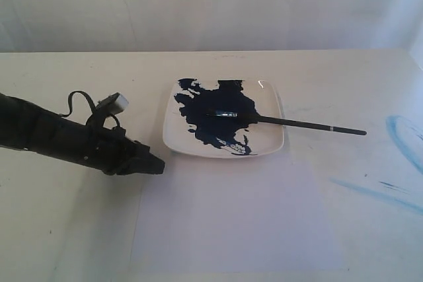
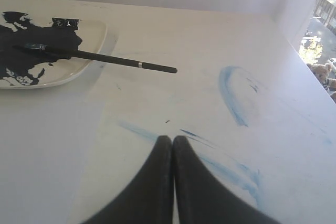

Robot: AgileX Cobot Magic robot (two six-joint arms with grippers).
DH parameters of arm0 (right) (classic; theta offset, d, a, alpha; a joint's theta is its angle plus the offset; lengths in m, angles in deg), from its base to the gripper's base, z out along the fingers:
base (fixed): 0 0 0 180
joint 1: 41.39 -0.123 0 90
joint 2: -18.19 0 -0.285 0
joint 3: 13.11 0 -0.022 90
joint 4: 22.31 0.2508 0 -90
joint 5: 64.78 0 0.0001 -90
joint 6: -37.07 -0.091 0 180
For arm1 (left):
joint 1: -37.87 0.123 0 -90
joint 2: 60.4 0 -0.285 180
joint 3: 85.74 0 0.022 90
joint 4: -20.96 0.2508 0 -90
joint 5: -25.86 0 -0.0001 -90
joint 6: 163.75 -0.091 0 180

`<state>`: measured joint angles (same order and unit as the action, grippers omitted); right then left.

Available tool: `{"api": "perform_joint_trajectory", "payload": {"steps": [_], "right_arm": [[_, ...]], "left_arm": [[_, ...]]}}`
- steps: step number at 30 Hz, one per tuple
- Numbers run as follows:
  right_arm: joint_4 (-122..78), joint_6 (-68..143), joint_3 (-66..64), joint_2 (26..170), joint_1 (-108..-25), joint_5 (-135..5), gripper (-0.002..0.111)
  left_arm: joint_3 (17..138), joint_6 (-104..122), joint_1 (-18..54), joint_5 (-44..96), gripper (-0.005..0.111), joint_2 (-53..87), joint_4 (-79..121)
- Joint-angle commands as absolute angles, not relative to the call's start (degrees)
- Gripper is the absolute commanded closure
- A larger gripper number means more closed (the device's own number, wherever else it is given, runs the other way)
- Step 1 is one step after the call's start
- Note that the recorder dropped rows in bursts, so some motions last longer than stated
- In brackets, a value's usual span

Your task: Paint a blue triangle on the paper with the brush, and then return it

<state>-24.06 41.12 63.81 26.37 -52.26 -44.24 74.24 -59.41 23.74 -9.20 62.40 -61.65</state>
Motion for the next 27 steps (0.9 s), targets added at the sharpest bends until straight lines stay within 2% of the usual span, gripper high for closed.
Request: {"api": "perform_joint_trajectory", "payload": {"steps": [1,27], "right_arm": [[-24.3,41.2,64.1,26.0,-52.4,-44.7,0.108],[-24.3,41.2,64.1,26.0,-52.4,-44.7,0.108]], "left_arm": [[74.5,-62.1,23.4,-7.1,0.107,62.1,-65.9],[74.5,-62.1,23.4,-6.5,0.107,66.0,-66.4]]}}
